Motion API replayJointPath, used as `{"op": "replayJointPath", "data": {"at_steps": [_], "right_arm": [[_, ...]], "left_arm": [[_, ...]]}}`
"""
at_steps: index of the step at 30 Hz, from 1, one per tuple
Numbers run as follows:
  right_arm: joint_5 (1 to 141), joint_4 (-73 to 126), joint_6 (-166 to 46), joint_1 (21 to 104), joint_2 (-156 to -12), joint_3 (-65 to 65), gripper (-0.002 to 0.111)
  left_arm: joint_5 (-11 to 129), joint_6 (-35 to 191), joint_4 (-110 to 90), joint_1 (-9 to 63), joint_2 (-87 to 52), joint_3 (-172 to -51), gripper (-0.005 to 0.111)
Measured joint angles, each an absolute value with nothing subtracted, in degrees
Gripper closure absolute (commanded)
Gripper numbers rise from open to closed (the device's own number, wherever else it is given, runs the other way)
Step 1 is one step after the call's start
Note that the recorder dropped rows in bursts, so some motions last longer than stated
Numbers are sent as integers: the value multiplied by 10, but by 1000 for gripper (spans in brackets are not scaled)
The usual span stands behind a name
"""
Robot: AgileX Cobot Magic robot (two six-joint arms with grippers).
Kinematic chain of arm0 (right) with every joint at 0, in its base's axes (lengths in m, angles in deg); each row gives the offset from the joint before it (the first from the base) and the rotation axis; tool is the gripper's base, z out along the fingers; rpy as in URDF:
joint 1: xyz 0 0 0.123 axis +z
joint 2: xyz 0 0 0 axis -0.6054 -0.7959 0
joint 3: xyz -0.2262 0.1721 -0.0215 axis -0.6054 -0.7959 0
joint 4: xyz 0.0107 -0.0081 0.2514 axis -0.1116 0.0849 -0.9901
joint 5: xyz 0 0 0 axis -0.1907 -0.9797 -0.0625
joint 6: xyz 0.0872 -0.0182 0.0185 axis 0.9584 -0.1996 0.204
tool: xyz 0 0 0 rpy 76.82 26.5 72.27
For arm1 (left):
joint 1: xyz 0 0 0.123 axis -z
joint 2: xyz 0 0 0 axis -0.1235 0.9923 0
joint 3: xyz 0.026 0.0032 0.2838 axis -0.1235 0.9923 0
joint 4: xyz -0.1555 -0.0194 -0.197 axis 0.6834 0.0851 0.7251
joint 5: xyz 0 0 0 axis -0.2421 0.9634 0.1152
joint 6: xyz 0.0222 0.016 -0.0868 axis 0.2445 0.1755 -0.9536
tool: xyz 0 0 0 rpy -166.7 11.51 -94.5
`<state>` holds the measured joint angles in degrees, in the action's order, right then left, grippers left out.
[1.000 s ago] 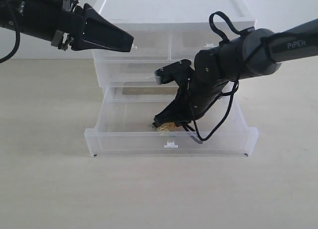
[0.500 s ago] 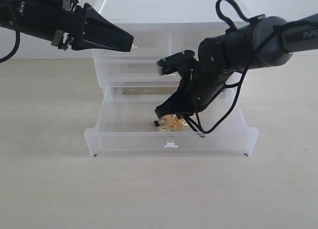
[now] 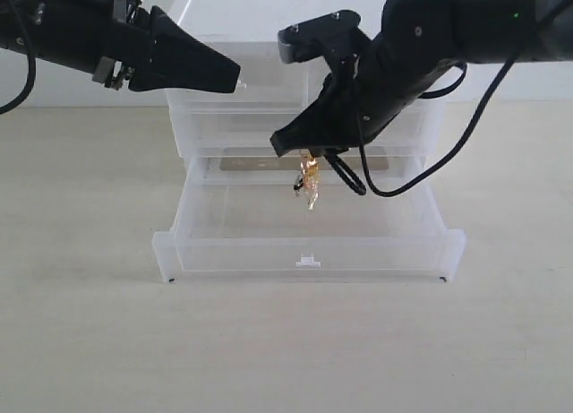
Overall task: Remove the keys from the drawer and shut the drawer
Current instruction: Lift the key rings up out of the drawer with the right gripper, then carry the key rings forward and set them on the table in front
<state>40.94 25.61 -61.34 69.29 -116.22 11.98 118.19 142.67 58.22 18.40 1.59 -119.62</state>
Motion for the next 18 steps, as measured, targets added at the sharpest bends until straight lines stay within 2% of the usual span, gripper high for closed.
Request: {"op": "replayJointPath", "data": {"at_steps": [8,18], "right_arm": [[394,257,-606,707,-1078,97,109],[425,251,-574,739,-905,-49,109]], "left_arm": [[1179,1436,582,184,16,-1196,52],[1178,1436,582,184,16,-1196,52]]}}
